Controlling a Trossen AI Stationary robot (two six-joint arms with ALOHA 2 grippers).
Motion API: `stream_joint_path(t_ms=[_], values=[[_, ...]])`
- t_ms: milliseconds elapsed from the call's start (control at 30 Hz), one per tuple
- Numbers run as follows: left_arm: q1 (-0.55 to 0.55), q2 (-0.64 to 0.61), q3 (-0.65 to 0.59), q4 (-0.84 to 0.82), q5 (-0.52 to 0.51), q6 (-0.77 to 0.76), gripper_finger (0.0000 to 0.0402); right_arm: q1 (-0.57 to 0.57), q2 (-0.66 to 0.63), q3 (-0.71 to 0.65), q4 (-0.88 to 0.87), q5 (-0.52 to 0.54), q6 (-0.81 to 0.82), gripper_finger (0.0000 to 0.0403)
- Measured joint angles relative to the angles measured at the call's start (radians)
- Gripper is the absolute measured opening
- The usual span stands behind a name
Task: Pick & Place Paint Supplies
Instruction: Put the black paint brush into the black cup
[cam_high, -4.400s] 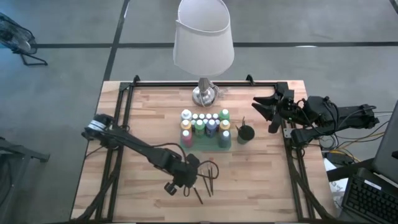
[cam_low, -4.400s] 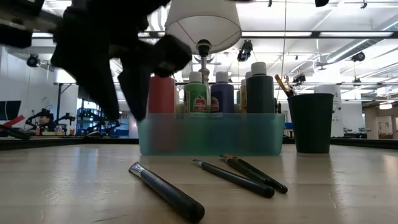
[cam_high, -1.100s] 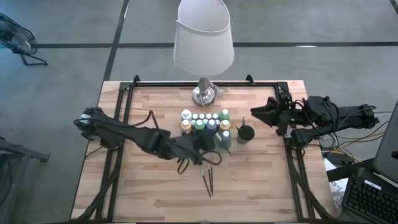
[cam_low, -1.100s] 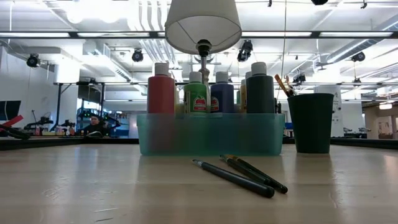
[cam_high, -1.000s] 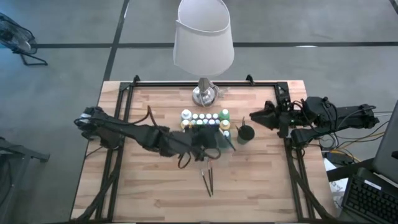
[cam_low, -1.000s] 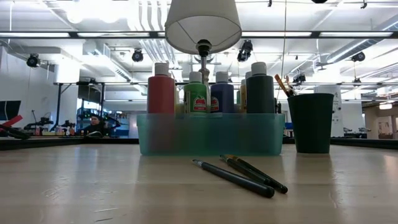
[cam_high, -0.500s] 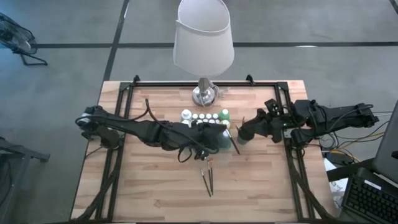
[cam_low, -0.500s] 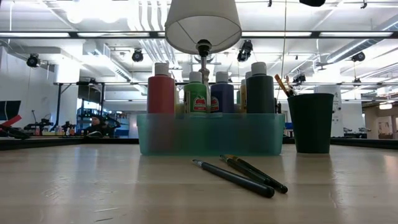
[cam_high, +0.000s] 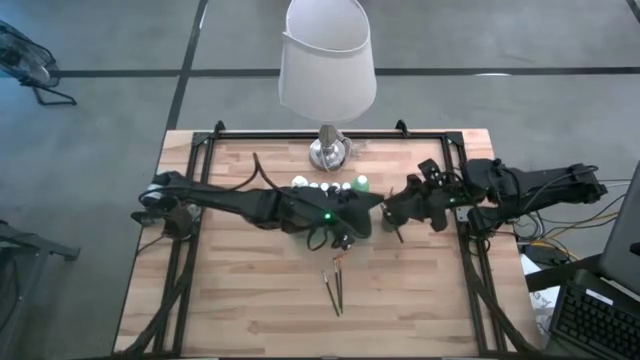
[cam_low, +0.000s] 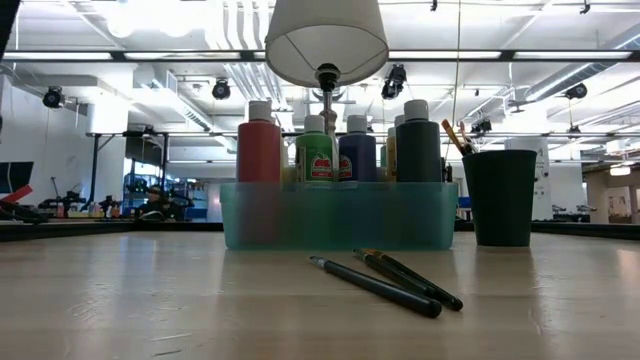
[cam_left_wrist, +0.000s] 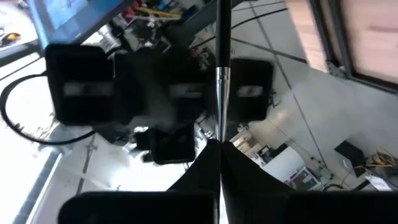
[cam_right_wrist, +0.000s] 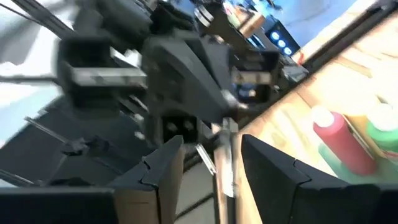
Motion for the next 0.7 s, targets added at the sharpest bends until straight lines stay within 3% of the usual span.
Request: stream_joint_path(t_ms=[700], values=[[0.004,0.006,0.023,-0.002,0.041,-0.009,0.0000,0.000,0.139,0.207,-0.243,0.004,-0.076,0.0045]])
